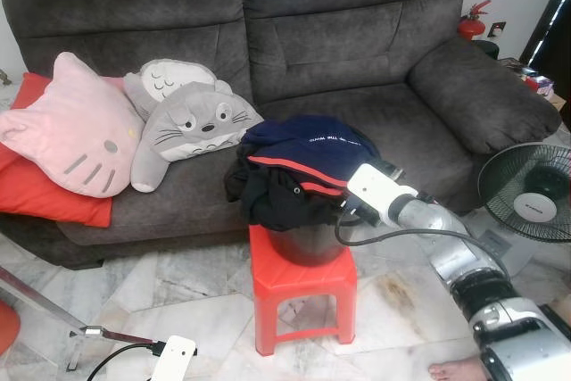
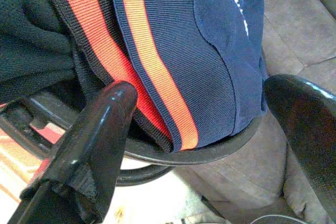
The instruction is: Hang hanger
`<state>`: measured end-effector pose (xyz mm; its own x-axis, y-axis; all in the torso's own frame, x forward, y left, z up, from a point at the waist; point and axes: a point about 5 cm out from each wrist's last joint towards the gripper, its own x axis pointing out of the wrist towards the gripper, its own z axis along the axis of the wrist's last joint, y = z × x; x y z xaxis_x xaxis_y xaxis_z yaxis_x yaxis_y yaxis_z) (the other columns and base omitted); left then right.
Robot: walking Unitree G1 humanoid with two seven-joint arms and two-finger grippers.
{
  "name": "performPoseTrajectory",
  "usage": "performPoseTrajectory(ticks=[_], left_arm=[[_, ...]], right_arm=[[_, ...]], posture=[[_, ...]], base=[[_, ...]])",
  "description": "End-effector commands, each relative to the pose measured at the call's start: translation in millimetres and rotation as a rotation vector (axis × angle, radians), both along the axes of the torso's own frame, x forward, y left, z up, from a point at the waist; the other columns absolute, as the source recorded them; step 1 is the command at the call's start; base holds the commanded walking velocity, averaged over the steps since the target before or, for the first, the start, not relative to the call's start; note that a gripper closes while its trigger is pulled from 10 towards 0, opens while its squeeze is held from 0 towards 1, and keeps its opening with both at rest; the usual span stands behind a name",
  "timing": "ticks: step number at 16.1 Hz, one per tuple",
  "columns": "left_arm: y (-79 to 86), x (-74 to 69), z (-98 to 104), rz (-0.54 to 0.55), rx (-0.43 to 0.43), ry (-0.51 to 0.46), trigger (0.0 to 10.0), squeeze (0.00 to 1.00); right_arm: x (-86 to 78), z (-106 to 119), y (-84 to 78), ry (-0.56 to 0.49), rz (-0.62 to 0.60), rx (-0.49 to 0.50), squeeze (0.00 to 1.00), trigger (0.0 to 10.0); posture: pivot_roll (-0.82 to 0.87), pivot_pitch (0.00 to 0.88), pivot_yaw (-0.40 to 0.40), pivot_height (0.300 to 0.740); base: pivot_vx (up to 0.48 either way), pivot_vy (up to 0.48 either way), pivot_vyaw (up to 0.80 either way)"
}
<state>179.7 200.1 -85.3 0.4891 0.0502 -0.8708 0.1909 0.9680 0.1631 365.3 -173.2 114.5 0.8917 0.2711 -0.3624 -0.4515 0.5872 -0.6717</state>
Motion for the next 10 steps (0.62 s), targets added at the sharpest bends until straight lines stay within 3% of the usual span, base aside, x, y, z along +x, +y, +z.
performPoseTrajectory(ticks=[1,10], left_arm=[[1.7,-2.1,-0.9,0.003,0.013,0.016,10.0,0.00],[1.8,-2.0,-0.8,0.003,0.014,0.015,10.0,0.00]], right_arm=[[4.6,7.3,3.6,-0.021,0.015,0.003,0.00,10.0],[7.9,4.8,3.9,-0.016,0.005,-0.006,0.00,10.0]], posture=[[-0.24,0.000,0.068,0.740],[-0.23,0.000,0.066,0.740]], base=[[0.000,0.000,0.00],[0.000,0.000,0.00]])
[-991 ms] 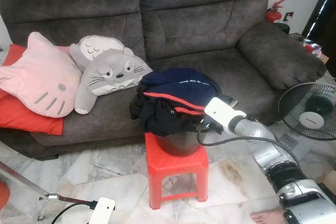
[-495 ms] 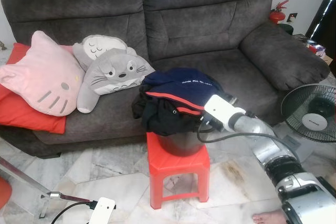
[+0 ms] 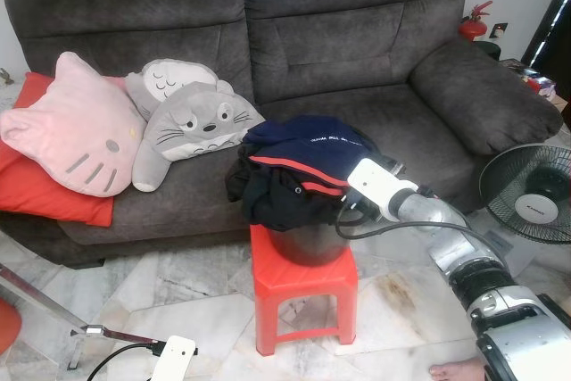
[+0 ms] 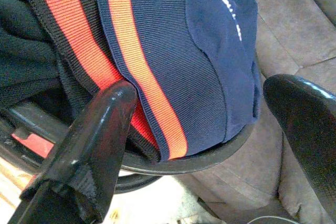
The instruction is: Hang hanger
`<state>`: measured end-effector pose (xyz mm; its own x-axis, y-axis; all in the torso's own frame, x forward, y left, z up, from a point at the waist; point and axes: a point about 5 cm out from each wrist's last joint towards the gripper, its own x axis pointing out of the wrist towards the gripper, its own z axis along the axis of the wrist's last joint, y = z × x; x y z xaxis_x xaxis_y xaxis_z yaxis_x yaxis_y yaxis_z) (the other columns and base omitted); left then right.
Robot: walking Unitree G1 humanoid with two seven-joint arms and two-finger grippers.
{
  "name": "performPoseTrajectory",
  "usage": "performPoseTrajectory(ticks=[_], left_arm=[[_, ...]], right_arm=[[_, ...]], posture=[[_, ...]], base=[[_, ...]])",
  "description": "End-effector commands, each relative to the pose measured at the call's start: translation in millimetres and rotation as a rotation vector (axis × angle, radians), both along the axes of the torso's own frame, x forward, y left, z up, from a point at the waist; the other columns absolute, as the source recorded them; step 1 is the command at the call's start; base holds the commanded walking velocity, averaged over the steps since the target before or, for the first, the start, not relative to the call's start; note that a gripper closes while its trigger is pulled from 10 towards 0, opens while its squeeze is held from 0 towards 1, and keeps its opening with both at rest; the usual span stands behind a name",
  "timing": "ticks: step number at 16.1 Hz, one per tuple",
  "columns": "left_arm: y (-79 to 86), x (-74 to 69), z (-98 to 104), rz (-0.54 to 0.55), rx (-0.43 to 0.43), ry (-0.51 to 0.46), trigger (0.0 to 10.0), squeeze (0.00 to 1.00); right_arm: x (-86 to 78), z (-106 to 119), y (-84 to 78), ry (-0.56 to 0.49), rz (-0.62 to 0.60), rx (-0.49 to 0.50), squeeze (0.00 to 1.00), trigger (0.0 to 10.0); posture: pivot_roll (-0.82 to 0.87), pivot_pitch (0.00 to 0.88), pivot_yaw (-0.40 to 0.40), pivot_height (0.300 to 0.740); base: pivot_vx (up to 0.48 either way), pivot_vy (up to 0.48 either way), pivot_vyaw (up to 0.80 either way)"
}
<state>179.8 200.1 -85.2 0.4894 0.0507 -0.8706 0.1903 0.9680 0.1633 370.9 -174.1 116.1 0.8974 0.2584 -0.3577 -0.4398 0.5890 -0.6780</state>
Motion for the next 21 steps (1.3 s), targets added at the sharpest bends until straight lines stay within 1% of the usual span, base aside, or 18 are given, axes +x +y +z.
performPoseTrajectory(ticks=[1,7,12,17,18,19,21], left_arm=[[1.9,-2.1,-0.9,0.003,0.015,0.015,10.0,0.00],[2.2,-1.9,-0.7,0.001,0.018,0.014,10.0,0.00],[2.7,-1.9,-0.6,-0.001,0.022,0.014,10.0,0.00],[2.7,-2.1,-0.7,-0.004,0.023,0.015,10.0,0.00],[2.7,-2.2,-0.8,-0.004,0.023,0.016,10.0,0.00],[2.7,-2.2,-0.8,-0.005,0.023,0.016,10.0,0.00],[2.9,-2.4,-0.9,-0.007,0.024,0.017,10.0,0.00]], right_arm=[[2.5,2.8,4.6,-0.011,0.011,0.001,0.00,10.0],[0.1,-7.1,-1.6,-0.012,-0.053,0.003,0.00,10.0],[0.9,-5.3,-6.5,-0.087,-0.099,-0.014,0.00,10.0],[-1.0,-8.8,-7.6,-0.119,-0.120,-0.022,0.00,10.0],[-1.6,-10.6,-8.1,-0.127,-0.126,-0.040,0.00,10.0],[-2.3,-12.6,-9.4,-0.134,-0.140,-0.050,0.00,10.0],[-3.0,-14.3,-13.3,-0.169,-0.201,-0.036,0.00,10.0]], posture=[[-0.23,0.000,0.067,0.740],[-0.23,0.000,0.069,0.740],[-0.23,0.000,0.071,0.740],[-0.23,0.000,0.072,0.740],[-0.23,0.000,0.072,0.740],[-0.23,0.000,0.072,0.740],[-0.22,0.000,0.075,0.740]], base=[[0.000,0.000,0.00],[0.000,0.000,0.00],[0.000,0.000,0.00],[0.000,0.000,0.00],[0.000,0.000,0.00],[0.000,0.000,0.00],[0.000,0.000,0.00]])
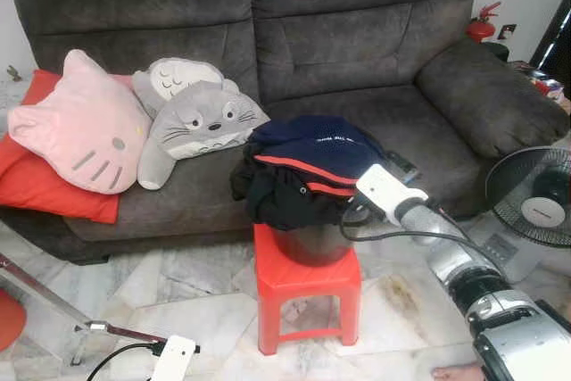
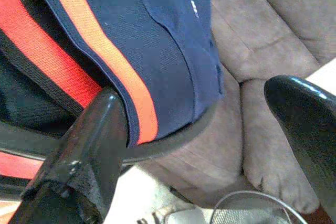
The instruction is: Hang hanger
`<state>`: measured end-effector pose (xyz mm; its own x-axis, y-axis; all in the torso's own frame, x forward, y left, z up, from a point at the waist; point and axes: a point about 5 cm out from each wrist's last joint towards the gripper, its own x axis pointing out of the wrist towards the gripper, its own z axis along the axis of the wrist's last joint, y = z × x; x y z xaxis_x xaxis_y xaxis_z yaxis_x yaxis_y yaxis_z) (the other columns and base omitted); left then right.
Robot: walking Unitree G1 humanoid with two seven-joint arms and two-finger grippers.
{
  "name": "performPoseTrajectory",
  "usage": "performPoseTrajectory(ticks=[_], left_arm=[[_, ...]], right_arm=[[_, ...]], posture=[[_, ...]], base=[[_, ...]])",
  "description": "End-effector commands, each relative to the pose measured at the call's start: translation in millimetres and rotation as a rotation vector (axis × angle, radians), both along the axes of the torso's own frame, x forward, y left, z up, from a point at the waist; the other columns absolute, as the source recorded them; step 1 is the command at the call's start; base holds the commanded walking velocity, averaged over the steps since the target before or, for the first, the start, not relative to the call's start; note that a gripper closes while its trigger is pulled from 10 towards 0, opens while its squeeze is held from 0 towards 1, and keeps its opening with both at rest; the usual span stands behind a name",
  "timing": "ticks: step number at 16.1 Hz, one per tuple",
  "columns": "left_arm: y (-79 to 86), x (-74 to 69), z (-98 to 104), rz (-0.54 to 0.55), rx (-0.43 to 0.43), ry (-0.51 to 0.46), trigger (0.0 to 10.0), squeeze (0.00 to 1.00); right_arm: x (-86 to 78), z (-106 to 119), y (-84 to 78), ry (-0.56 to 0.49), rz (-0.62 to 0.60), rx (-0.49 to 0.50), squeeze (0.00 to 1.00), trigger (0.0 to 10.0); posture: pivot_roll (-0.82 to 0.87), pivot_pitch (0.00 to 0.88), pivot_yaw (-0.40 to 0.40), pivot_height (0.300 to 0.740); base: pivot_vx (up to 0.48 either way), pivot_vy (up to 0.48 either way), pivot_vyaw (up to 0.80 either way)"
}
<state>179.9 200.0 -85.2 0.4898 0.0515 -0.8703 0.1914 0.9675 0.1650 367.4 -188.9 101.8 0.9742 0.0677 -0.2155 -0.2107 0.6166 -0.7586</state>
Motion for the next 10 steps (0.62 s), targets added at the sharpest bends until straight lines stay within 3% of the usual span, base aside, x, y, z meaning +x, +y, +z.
performPoseTrajectory(ticks=[1,7,10], left_arm=[[2.9,-2.6,-0.9,-0.007,0.024,0.018,10.0,0.00],[2.9,-2.6,-0.9,-0.010,0.026,0.017,10.0,0.00],[3.3,-2.8,-0.9,-0.012,0.029,0.018,10.0,0.00]], right_arm=[[0.5,-0.3,0.2,-0.027,-0.036,0.014,0.00,10.0],[-1.9,-8.6,1.5,-0.043,-0.083,0.006,0.00,10.0],[-2.1,-9.7,2.6,-0.030,-0.101,0.088,0.00,10.0]], posture=[[-0.22,0.000,0.075,0.740],[-0.22,0.000,0.075,0.740],[-0.21,0.000,0.078,0.740]], base=[[0.000,0.000,0.00],[0.000,0.000,0.00],[0.000,0.000,0.00]])
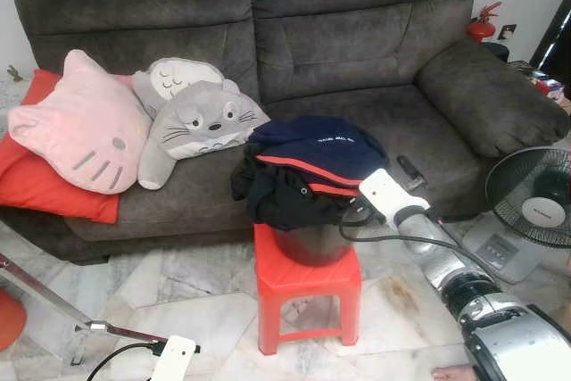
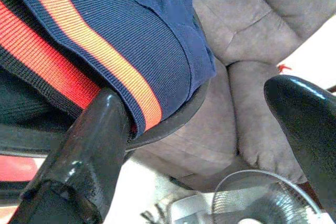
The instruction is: Hang hanger
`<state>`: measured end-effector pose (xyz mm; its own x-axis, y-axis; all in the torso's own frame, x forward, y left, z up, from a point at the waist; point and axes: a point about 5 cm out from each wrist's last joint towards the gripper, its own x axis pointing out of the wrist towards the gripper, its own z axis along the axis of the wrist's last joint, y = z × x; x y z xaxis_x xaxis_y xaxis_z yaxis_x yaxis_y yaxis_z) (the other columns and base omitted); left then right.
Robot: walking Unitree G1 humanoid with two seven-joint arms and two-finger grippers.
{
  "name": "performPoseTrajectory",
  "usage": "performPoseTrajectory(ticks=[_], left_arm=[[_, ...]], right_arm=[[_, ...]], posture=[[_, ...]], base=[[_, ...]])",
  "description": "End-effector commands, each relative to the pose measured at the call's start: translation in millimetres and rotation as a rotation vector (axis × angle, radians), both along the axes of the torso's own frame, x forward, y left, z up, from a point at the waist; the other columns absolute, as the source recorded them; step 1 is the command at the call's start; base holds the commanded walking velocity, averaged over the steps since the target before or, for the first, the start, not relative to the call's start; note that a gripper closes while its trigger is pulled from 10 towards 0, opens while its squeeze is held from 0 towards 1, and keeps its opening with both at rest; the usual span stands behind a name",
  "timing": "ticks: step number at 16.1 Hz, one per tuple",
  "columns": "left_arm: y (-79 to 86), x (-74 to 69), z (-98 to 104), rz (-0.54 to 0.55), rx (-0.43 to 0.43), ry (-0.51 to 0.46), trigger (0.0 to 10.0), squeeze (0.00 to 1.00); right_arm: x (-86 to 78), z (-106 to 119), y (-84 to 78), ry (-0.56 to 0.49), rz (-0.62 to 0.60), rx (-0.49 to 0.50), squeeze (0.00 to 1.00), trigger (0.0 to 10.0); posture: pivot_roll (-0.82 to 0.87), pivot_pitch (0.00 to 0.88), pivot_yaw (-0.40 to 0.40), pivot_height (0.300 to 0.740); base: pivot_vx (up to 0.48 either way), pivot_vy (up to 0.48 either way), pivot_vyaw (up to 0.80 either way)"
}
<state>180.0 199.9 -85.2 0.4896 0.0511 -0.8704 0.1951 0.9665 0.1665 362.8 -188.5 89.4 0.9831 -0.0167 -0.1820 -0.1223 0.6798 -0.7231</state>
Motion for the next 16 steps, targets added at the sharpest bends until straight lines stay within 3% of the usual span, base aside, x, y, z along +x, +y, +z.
performPoseTrajectory(ticks=[1,7,9,16], left_arm=[[3.6,-2.8,-0.9,-0.010,0.030,0.018,10.0,0.00],[3.6,-2.5,-0.8,-0.016,0.035,0.017,10.0,0.00],[3.4,-2.6,-0.9,-0.020,0.037,0.017,10.0,0.00],[2.8,-3.1,-1.1,-0.004,0.025,0.014,10.0,0.00]], right_arm=[[4.5,6.7,5.4,-0.022,-0.016,0.148,0.00,10.0],[9.5,12.5,6.6,-0.026,-0.039,0.167,0.00,10.0],[10.7,11.2,3.7,0.018,-0.061,0.125,0.00,10.0],[12.8,14.7,8.0,0.003,-0.009,0.030,0.00,10.0]], posture=[[-0.21,0.000,0.079,0.740],[-0.20,0.000,0.078,0.740],[-0.20,0.000,0.075,0.740],[-0.19,0.000,0.071,0.740]], base=[[0.000,0.000,0.00],[0.000,0.000,0.00],[0.000,0.000,0.00],[0.000,0.000,0.00]])
